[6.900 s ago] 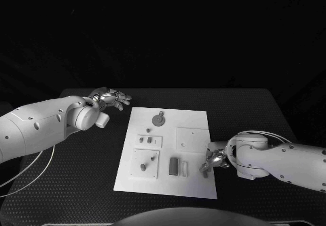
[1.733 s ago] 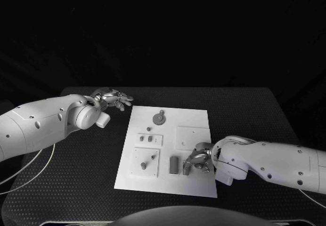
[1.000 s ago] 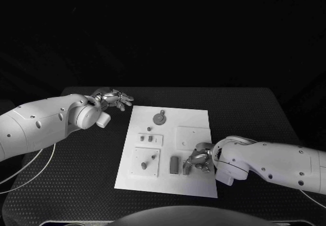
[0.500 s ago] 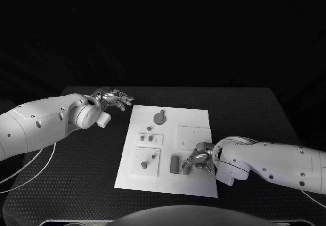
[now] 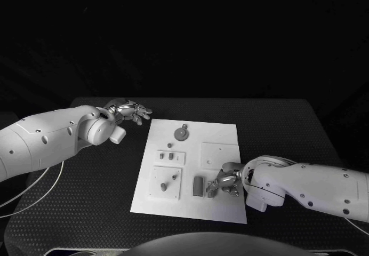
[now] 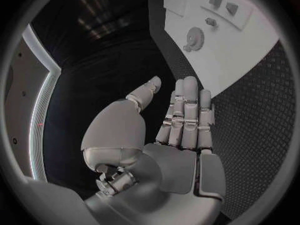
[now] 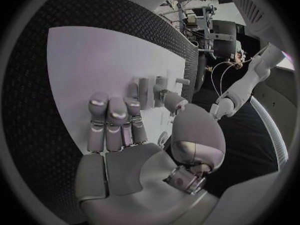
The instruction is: Assemble the parts on the task board
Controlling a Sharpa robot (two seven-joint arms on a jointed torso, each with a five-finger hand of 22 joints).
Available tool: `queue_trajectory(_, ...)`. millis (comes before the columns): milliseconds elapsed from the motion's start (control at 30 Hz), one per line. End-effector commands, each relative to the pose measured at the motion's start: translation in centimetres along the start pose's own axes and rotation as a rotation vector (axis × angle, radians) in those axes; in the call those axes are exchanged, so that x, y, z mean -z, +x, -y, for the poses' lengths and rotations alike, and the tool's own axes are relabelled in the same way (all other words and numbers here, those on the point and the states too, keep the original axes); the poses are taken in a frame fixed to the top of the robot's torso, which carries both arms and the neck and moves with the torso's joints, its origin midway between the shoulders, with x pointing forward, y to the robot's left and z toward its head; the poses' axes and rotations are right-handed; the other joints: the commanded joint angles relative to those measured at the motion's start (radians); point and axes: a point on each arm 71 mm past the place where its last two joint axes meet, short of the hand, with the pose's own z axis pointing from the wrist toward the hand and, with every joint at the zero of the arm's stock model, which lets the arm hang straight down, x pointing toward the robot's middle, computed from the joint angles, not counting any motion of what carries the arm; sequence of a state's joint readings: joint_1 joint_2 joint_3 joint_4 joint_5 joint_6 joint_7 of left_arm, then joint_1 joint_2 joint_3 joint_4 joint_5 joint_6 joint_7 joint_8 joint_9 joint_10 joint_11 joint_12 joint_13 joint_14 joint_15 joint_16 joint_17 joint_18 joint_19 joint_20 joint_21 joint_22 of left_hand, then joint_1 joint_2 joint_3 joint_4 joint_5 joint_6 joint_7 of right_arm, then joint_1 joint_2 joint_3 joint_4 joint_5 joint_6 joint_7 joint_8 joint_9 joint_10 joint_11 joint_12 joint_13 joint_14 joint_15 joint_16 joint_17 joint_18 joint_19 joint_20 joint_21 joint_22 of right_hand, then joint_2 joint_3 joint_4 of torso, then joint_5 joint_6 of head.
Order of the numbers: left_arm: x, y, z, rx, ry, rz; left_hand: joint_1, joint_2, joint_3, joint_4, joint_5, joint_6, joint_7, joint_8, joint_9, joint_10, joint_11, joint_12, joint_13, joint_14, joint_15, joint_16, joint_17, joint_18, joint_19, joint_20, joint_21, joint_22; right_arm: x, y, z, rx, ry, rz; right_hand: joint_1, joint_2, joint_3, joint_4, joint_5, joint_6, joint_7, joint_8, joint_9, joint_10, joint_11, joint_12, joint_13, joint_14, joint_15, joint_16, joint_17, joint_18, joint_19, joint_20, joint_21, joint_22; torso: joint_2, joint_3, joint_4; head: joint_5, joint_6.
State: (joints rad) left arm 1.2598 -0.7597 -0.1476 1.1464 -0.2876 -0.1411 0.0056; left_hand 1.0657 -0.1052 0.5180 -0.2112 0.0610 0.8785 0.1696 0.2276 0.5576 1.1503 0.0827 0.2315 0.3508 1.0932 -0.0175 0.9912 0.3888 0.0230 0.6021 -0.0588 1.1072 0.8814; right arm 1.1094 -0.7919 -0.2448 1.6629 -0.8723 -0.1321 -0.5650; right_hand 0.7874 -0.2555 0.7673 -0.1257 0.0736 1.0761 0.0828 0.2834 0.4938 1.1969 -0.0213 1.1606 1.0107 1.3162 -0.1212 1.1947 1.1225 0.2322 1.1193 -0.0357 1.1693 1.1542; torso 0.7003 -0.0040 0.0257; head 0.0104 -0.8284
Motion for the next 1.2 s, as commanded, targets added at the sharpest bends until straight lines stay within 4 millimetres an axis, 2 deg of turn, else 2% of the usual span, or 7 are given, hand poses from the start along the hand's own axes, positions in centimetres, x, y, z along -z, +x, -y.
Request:
queue_trajectory(33,0.0,0.2,0.1,-0.003,0.006,-0.015,-0.004,0.001,0.0,0.007,-0.006,0.004,0.001,0.005,-0.001,-0.007,0.002,0.004,0.001,-0.001,-0.006,-0.003,0.001,0.001,-0.007,-0.062,0.007,-0.001,0.2,0.1,-0.2,0.034,-0.035,-0.004,0.0,-0.011,-0.002,0.003,-0.003,-0.003,0.001,0.002,0.002,-0.002,-0.005,-0.005,0.001,-0.003,-0.007,-0.007,0.002,0.03,-0.002,-0.002,0.004,-0.002,0.0,0.0,-0.0004,0.001,-0.001)
queue_trajectory(933,0.0,0.2,0.1,-0.003,0.004,-0.018,-0.004,0.002,0.0,0.007,-0.006,0.004,0.001,0.006,-0.001,-0.008,0.002,0.005,0.001,-0.001,-0.006,-0.003,0.002,0.001,-0.007,-0.062,0.007,-0.002,0.5,-0.7,0.0,0.053,-0.037,0.026,0.007,-0.005,0.002,0.009,-0.001,-0.002,0.0,0.003,0.002,0.0,-0.006,-0.005,0.001,-0.002,-0.008,-0.007,0.002,0.03,-0.001,-0.004,0.004,-0.003,0.0,0.0003,-0.0007,0.002,-0.002)
queue_trajectory(1200,0.0,0.1,0.1,-0.003,0.003,-0.015,-0.005,0.002,-0.001,0.008,-0.006,0.004,0.001,0.006,-0.001,-0.008,0.002,0.005,0.001,0.0,-0.006,-0.003,0.002,0.001,-0.007,-0.062,0.007,-0.002,0.5,-1.7,0.6,0.041,-0.081,0.049,0.027,-0.001,0.009,0.005,-0.002,-0.004,0.0,0.004,0.001,0.001,-0.007,-0.005,0.001,-0.001,-0.009,-0.008,0.001,0.03,0.0,-0.007,0.005,-0.005,0.0,0.0006,-0.0011,0.0,0.003)
